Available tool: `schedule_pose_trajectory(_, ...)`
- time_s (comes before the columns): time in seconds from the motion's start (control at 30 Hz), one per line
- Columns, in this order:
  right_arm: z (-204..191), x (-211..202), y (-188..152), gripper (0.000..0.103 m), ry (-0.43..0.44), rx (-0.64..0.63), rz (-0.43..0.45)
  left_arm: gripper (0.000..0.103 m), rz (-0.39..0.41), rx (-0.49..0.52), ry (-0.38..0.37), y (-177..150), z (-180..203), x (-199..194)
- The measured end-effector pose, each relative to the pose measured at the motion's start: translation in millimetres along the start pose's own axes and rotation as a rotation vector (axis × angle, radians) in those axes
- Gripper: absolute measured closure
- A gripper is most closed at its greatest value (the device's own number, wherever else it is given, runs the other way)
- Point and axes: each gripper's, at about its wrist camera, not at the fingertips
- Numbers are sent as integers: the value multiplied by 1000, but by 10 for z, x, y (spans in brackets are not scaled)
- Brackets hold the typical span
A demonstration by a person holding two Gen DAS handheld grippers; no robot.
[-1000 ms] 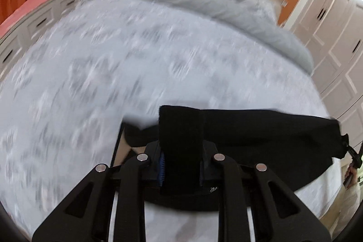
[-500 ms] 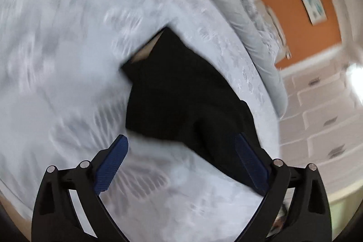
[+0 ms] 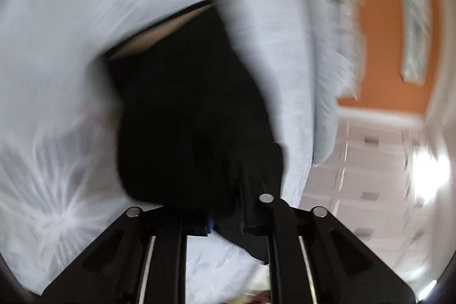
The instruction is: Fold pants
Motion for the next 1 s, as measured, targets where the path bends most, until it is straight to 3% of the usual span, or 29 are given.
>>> schedule_pose_trajectory(0.07,-69,11,-17,58,11,-10,3,93,84,286,11,-55,587,-240)
schedule_pose_trajectory(0.13,-101,45,-60,56,19,-13,-3,80,78,438,112,-195,689,-228)
schedule_pose_trajectory(0.17,-98,71,-88,51,16,-11,-8,61,45,437,158,-209,541,-139)
schedule_pose_trajectory(0.23,-26,140,-176,50,5,18,-26,58,26,333,289,-201,82,-45)
schedule_pose_trajectory(0.27,4,155,-212,50,3,32,-33,58,20,257,298,-220,-144,-40)
schedule_pose_trajectory(0.3,55,158,-249,50,-3,47,-39,58,25,158,267,-244,-399,-63)
schedule_pose_trajectory(0.37,142,115,-318,50,-20,60,-46,58,65,82,149,-352,-628,-170)
schedule_pose_trajectory(0.43,266,9,-359,50,-39,85,-36,57,90,85,137,-404,-603,-228)
schedule_pose_trajectory(0.5,397,-81,-353,43,-45,126,-13,43,100,94,130,-404,-571,-222)
schedule_pose_trajectory(0.63,700,-173,-255,40,-64,223,24,42,133,167,111,-320,-360,-181)
schedule_pose_trajectory(0.7,803,-152,-169,40,-71,261,29,35,131,180,138,-246,-329,-128)
schedule_pose_trajectory(0.77,891,-103,-25,38,-97,289,50,36,109,173,175,-191,-318,101)
schedule_pose_trajectory(0.83,966,-35,89,25,-103,316,66,45,103,152,197,-155,-415,96)
schedule_pose_trajectory(0.87,997,26,144,24,-96,335,68,55,104,159,206,-204,-515,13)
schedule_pose_trajectory(0.9,1028,122,222,26,-77,352,61,72,98,169,223,-197,-496,36)
schedule_pose_trajectory(0.93,1027,190,279,73,-36,341,56,75,87,178,257,-171,-477,71)
schedule_pose_trajectory(0.97,974,256,373,96,-19,307,36,80,81,179,269,-147,-446,94)
schedule_pose_trajectory(1.0,846,234,564,95,-62,244,58,86,84,180,278,-114,-402,97)
Point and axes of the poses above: each gripper's, at about its wrist camera, not at the fingertips, and x roughly the way its jaws point, z to its right, y to its top, and after that the axes turned 6 degrees about x, right-handed
